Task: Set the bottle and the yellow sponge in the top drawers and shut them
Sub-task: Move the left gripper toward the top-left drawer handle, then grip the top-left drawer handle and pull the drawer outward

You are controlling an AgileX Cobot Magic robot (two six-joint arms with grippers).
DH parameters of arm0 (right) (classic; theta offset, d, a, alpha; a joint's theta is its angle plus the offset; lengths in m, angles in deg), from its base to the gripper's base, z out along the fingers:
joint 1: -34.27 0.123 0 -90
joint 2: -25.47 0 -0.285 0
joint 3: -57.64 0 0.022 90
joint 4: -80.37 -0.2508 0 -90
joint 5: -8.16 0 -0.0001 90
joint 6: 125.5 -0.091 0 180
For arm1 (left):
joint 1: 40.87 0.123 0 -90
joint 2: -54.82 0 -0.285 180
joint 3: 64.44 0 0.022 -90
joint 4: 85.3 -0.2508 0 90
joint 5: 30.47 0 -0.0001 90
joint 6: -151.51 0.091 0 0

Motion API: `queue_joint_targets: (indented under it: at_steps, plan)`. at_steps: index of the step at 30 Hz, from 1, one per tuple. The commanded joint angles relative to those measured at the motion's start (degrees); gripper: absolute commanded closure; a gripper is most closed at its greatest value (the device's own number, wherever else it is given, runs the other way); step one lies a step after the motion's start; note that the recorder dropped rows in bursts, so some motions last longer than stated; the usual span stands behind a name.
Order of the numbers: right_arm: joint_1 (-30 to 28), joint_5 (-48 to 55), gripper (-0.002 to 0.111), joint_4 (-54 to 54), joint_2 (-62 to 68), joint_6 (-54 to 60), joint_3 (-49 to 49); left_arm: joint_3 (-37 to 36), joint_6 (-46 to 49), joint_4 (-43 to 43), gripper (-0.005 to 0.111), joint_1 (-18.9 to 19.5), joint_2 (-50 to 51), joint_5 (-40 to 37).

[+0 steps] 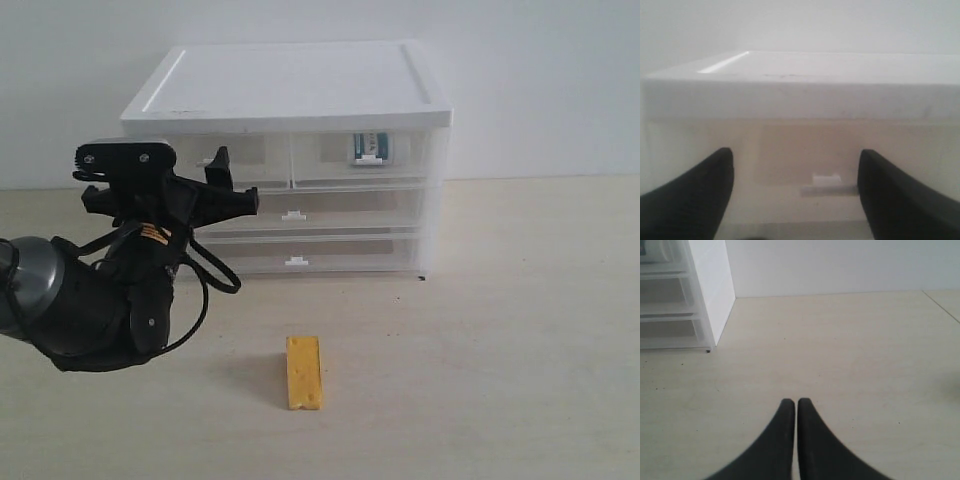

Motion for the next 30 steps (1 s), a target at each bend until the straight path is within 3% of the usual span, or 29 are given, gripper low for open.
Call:
queue_joint_targets:
  at_steps: [1, 17, 30]
  plan:
    - [-0.1, -0.3, 0.108, 0.0, -0.3, 0.0, 0.3, 0.4, -0.6, -3.0, 0.043, 0.3, 0.1, 0.5]
    - [-0.1, -0.3, 0.108, 0.0, -0.3, 0.0, 0.3, 3.1, -0.1, -1.5, 0.043, 0.3, 0.3, -6.4]
    - [-0.1, -0.3, 0.108, 0.0, -0.3, 0.0, 0.3, 4.1, 3.9, -1.0, 0.047, 0.3, 1.5, -4.4]
